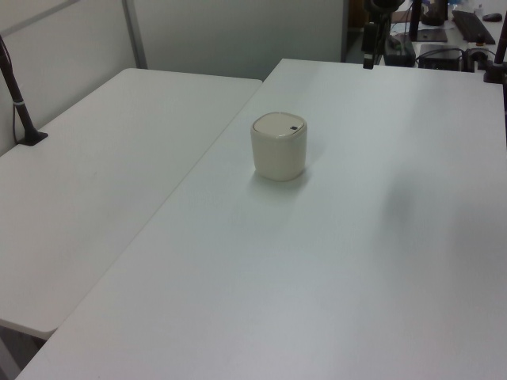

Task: Open the trash bin

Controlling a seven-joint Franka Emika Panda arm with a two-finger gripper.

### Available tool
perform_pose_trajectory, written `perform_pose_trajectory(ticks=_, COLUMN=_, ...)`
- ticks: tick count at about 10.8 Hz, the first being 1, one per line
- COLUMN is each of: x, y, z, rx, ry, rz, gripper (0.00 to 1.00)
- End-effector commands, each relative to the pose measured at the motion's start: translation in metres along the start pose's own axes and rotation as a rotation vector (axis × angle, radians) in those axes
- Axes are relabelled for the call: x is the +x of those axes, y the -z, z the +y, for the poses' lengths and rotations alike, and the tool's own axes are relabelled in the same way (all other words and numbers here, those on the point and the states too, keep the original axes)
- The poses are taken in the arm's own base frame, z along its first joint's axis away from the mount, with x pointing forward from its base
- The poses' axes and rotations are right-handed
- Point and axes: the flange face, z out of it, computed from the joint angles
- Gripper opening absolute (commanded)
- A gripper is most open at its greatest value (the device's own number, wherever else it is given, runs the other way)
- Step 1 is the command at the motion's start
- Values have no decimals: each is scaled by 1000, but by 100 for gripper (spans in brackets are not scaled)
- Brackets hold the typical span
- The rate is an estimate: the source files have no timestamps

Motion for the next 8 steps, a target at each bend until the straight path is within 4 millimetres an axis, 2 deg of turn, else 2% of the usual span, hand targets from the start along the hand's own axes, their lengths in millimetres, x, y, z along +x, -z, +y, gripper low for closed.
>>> perform_pose_trajectory(ticks=1, x=2, y=3, z=3, rx=-7, ry=26, rz=-6, gripper=100)
perform_pose_trajectory(ticks=5, x=7, y=-9, z=-1, rx=-16, ry=35, rz=-26, gripper=100)
perform_pose_trajectory(ticks=8, x=19, y=-25, z=-8, rx=-6, ry=40, rz=-21, gripper=100)
